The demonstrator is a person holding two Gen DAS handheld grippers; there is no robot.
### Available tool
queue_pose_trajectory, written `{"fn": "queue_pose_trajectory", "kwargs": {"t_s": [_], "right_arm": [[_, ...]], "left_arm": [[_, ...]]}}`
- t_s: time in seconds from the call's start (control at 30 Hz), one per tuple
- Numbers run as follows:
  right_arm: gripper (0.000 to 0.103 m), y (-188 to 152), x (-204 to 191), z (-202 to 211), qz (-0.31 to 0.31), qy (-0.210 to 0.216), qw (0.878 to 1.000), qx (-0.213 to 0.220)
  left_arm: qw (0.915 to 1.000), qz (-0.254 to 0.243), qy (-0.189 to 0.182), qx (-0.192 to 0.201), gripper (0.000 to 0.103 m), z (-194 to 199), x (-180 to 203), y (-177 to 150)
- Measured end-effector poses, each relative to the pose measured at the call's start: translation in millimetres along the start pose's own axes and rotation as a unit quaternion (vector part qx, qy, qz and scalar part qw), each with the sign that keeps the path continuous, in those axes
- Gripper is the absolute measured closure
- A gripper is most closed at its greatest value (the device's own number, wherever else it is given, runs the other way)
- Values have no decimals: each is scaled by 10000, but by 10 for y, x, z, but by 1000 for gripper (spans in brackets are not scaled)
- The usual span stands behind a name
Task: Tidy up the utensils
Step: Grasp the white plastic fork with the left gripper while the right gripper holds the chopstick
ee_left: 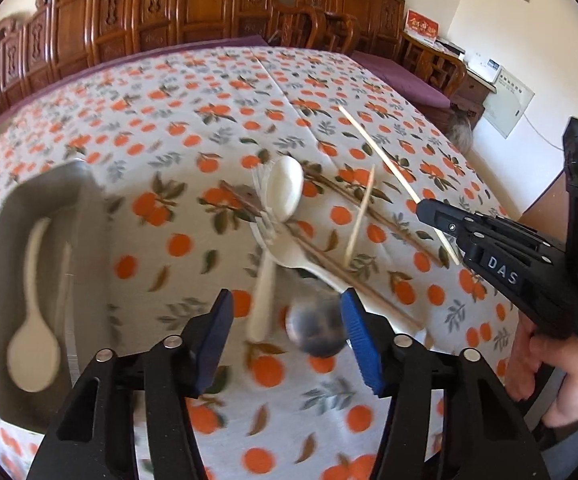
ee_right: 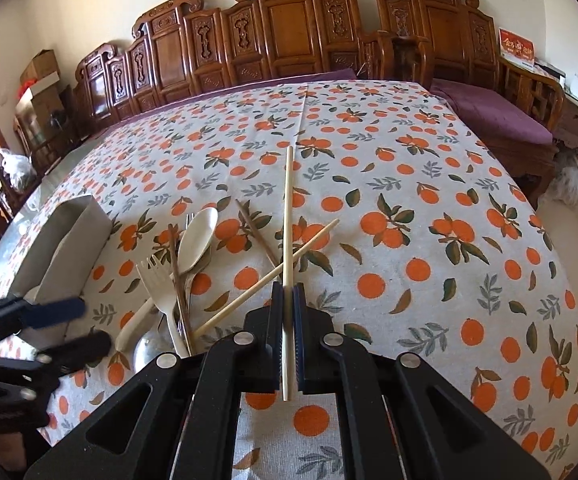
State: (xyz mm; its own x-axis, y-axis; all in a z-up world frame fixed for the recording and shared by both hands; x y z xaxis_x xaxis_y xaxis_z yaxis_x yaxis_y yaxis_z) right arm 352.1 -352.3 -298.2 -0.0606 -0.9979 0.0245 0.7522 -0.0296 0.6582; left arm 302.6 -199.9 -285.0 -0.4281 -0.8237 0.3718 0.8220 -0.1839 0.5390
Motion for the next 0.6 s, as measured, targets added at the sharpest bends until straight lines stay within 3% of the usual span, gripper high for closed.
{"fn": "queue_pose_trajectory", "kwargs": {"t_s": [0.17, 0.27, 0.6], "right_arm": [[97, -6, 78, 15, -153, 79, 9999, -13], [97, -2, 83, 32, -185, 130, 9997, 11], [97, 13, 59, 70, -183, 192, 9996, 76]], "left_arm": [[9999, 94, -7, -108, 62, -218, 107, 39], [9994, 126, 79, -301, 78, -368, 134, 43], [9972, 280, 476, -512, 76, -490, 76, 112]]}}
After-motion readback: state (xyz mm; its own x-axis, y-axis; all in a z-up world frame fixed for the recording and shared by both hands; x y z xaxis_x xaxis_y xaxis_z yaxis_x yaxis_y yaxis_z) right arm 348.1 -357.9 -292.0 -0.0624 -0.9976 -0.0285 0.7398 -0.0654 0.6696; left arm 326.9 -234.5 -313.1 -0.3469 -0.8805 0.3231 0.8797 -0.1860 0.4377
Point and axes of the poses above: each gripper's, at about its wrist camera, not at the fingertips, and z roughly against the way its jaws point, x to its right, y to its top, the point moved 8 cm from there along -z, roughly the way its jaws point, and after that the axes turned 15 degrees about -y, right-handed, at the moved point
